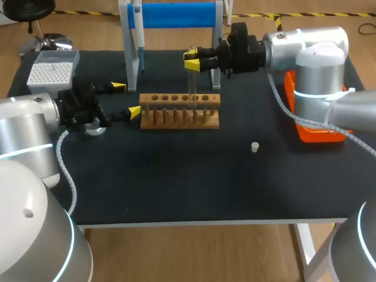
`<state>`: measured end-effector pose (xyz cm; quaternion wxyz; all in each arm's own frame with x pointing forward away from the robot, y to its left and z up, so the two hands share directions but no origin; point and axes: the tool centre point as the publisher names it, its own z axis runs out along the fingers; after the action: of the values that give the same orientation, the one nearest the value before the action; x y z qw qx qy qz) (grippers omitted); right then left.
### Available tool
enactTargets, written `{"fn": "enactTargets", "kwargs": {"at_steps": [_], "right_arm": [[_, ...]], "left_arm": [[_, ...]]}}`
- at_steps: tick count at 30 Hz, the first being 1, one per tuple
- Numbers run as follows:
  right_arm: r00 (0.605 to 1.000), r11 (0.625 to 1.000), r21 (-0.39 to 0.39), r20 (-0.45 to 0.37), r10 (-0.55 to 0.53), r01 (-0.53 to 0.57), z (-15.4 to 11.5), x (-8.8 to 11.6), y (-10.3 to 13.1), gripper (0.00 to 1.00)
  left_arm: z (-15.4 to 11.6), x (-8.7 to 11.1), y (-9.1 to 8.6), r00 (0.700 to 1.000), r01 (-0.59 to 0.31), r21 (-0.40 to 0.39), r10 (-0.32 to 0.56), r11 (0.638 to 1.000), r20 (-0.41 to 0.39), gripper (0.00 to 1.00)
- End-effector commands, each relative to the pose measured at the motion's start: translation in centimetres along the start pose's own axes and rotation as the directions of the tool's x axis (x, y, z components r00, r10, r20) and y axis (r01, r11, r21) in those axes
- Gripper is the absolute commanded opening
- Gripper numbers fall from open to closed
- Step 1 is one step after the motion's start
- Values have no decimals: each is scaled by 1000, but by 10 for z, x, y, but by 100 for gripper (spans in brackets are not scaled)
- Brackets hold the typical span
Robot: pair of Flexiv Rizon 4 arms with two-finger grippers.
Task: Invert the test tube, pick up the pipette, mount the tip to pipette, aspirate from beaker and dispense into the tube, eject the tip, return the pipette, and cap with the stopper.
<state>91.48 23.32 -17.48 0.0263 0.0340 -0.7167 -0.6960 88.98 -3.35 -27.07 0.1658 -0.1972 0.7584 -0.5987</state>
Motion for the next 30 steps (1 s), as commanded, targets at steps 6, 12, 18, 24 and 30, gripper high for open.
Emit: {"fn": "enactTargets", "kwargs": {"at_steps": [6, 12, 18, 24, 30], "right_arm": [[998, 998, -12, 0, 60, -60, -1, 0, 1, 0], [859, 853, -106, -39, 510, -511, -10, 1, 2, 0], [607, 599, -104, -75, 792, -794, -18, 0, -6, 0], [383, 380, -56, -76, 921, -923, -21, 5, -16, 0], [172, 173, 14, -69, 983, -985, -20, 15, -23, 0]], "left_arm": [[1, 1, 0, 1000, 0, 1, 0, 1000, 6, 100], [1, 1, 0, 1000, 0, 1, 0, 1000, 6, 100], [1, 1, 0, 1000, 0, 1, 0, 1000, 6, 100], [1, 1, 0, 1000, 0, 1, 0, 1000, 6, 100], [1, 1, 0, 1000, 0, 1, 0, 1000, 6, 100]]}}
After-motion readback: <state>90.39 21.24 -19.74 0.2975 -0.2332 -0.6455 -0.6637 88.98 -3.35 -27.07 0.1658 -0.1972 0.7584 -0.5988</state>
